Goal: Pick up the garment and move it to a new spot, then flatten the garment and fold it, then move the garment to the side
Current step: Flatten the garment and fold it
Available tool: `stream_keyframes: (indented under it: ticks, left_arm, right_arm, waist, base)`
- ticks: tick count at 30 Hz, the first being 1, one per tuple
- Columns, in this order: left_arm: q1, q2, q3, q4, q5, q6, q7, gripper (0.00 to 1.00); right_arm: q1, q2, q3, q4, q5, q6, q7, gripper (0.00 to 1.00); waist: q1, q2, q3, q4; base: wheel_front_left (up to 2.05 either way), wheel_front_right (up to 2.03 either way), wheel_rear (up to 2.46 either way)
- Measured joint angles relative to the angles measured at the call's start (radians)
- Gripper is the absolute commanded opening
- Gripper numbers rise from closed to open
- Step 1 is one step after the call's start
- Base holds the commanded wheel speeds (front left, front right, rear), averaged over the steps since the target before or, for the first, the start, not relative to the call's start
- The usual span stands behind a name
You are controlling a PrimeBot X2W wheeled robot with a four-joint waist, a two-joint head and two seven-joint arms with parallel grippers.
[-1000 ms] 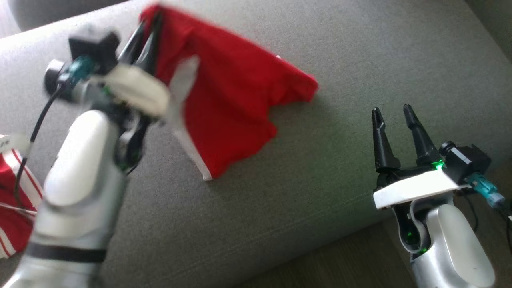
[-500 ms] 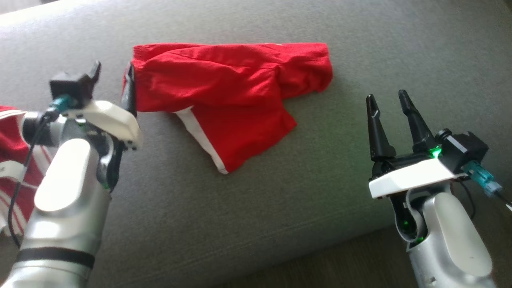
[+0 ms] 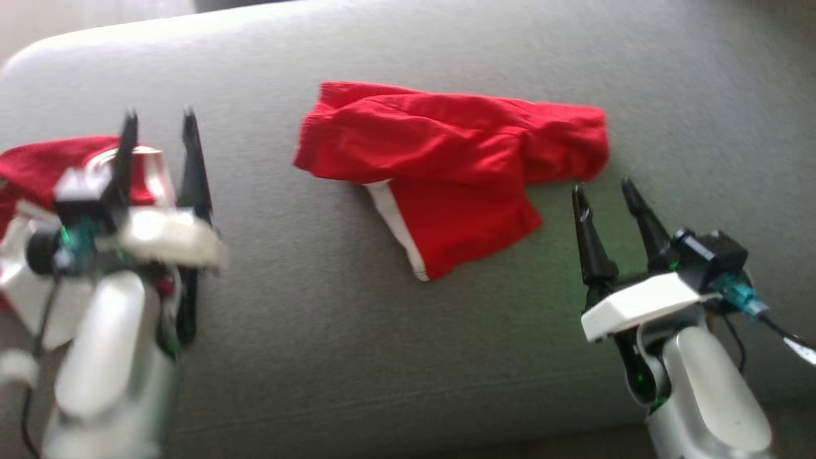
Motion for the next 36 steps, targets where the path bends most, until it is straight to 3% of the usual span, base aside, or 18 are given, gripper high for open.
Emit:
stream_keyframes:
  ticks: [10, 17, 26, 27, 28, 29, 32, 36]
  left_arm:
    - [0.283, -0.067, -0.03, -0.145, 0.01, 0.018, 0.0, 1.0]
    - [0.307, -0.093, -0.051, -0.152, 0.037, 0.015, 0.0, 1.0]
    - [0.306, -0.101, -0.042, -0.15, 0.057, -0.003, 0.0, 1.0]
    - [0.306, -0.102, -0.041, -0.15, 0.061, -0.003, 0.0, 1.0]
    - [0.306, -0.103, -0.04, -0.149, 0.064, -0.003, 0.0, 1.0]
    - [0.305, -0.104, -0.04, -0.147, 0.069, -0.003, 0.0, 1.0]
    - [0.305, -0.106, -0.035, -0.145, 0.073, -0.006, 0.0, 1.0]
    - [0.305, -0.108, -0.027, -0.143, 0.08, -0.007, 0.0, 1.0]
  right_arm:
    - [0.026, 0.0, -0.051, 0.221, 0.034, 0.0, 0.0, 1.0]
    - [-0.051, 0.001, -0.071, 0.371, 0.094, 0.0, 0.0, 1.0]
    - [-0.148, 0.0, -0.091, 0.578, 0.147, 0.0, 0.0, 1.0]
    - [-0.156, 0.0, -0.088, 0.59, 0.136, 0.0, 0.0, 0.95]
    - [-0.165, -0.002, -0.078, 0.597, 0.121, 0.0, 0.0, 0.31]
    - [-0.175, -0.005, -0.06, 0.602, 0.117, 0.0, -0.002, 0.0]
    - [-0.19, -0.002, -0.007, 0.596, 0.128, 0.0, -0.002, 0.0]
    - [-0.19, 0.0, -0.015, 0.568, 0.114, 0.0, -0.002, 0.0]
  waist:
    - [0.0, 0.0, -0.037, 0.124]
    - [0.0, 0.0, -0.04, 0.189]
    - [0.0, 0.0, -0.022, 0.219]
    - [0.0, 0.0, -0.02, 0.221]
    - [0.0, 0.0, -0.018, 0.223]
    - [0.0, 0.0, -0.016, 0.224]
    - [0.0, 0.0, -0.012, 0.225]
    - [0.0, 0.0, -0.012, 0.219]
  base:
    - [0.0, 0.0, 0.0]
    - [0.0, 0.0, 0.0]
    - [0.0, 0.0, 0.0]
    - [0.0, 0.0, 0.0]
    - [0.0, 0.0, 0.0]
    - [0.0, 0.0, 0.0]
    - [0.0, 0.0, 0.0]
    - [0.0, 0.0, 0.0]
